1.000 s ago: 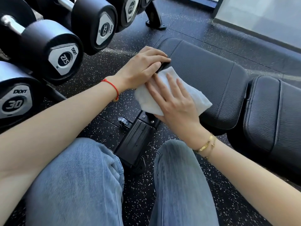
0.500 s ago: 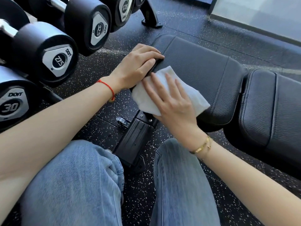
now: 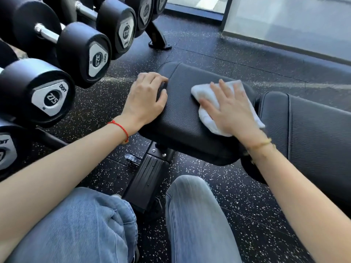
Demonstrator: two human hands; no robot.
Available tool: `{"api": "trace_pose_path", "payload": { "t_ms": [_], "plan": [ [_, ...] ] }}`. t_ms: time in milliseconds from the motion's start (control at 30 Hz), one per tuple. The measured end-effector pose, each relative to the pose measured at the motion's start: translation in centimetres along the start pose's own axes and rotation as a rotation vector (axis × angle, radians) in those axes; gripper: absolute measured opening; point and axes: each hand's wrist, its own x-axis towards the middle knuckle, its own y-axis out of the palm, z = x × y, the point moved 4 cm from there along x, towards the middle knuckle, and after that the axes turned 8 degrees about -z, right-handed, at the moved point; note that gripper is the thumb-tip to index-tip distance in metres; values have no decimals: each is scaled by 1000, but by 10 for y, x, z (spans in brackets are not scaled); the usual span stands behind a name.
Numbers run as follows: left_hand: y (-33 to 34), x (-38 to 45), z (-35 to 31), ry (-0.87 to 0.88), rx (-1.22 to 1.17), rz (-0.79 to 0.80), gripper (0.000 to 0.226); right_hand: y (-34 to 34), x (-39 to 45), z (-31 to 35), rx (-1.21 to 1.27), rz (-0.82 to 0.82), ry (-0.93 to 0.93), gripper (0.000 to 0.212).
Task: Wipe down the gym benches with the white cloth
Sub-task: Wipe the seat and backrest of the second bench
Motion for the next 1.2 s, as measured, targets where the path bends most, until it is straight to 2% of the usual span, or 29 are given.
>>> {"api": "trace_pose_path", "payload": {
  "t_ms": [133, 233, 400, 600, 733, 900, 1100, 1200],
  "plan": [
    [7, 10, 0, -157, 25, -1, 49, 5, -5, -3, 38, 10, -26, 70],
    [14, 23, -1, -260, 63, 31, 59, 6, -33, -12, 103, -8, -93, 79],
    [28, 37, -5, -386, 106, 123, 64, 8, 30, -34, 115, 3, 2, 68],
    [38, 36, -18, -420, 214, 136, 65, 10, 79, -39, 77, 10, -31, 63],
    [40, 35, -18, -419, 260, 129, 65, 9, 81, -39, 65, 39, -88, 70],
    [43, 40, -20, -449, 280, 118, 64, 3, 118, -33, 174, 184, -250, 70],
    [45, 58, -28, -505, 292, 124, 58, 13, 185, 9, 519, 523, -244, 50],
    [46, 62, -27, -541, 272, 112, 58, 19, 190, 9, 583, 588, -255, 44]
  ]
}}
